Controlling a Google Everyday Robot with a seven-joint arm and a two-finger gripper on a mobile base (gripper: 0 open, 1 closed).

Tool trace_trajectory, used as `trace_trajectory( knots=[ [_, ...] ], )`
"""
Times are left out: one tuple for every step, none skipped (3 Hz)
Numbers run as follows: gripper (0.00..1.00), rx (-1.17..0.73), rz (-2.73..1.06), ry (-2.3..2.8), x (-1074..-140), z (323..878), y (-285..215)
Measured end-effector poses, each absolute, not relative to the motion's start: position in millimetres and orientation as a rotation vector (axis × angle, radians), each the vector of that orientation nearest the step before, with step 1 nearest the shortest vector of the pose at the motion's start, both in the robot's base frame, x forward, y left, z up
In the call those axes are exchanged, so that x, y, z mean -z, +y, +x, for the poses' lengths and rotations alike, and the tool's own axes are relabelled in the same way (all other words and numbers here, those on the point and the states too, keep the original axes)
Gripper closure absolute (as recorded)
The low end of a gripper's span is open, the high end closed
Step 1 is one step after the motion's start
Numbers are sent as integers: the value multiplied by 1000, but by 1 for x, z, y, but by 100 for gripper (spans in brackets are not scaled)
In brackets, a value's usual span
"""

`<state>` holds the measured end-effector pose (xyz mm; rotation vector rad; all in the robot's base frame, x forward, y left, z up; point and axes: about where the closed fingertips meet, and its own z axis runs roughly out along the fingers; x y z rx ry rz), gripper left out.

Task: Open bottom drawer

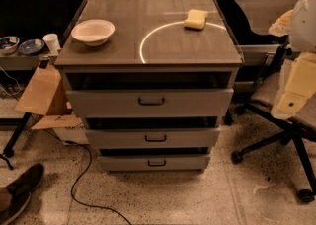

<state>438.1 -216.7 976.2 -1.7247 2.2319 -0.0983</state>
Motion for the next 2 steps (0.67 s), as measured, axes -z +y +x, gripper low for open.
trace_trajectory(
  knots=[
    [0,98,-1725,2231,-976,438,-217],
    [0,79,-1742,2201,-969,436,-206]
  ],
)
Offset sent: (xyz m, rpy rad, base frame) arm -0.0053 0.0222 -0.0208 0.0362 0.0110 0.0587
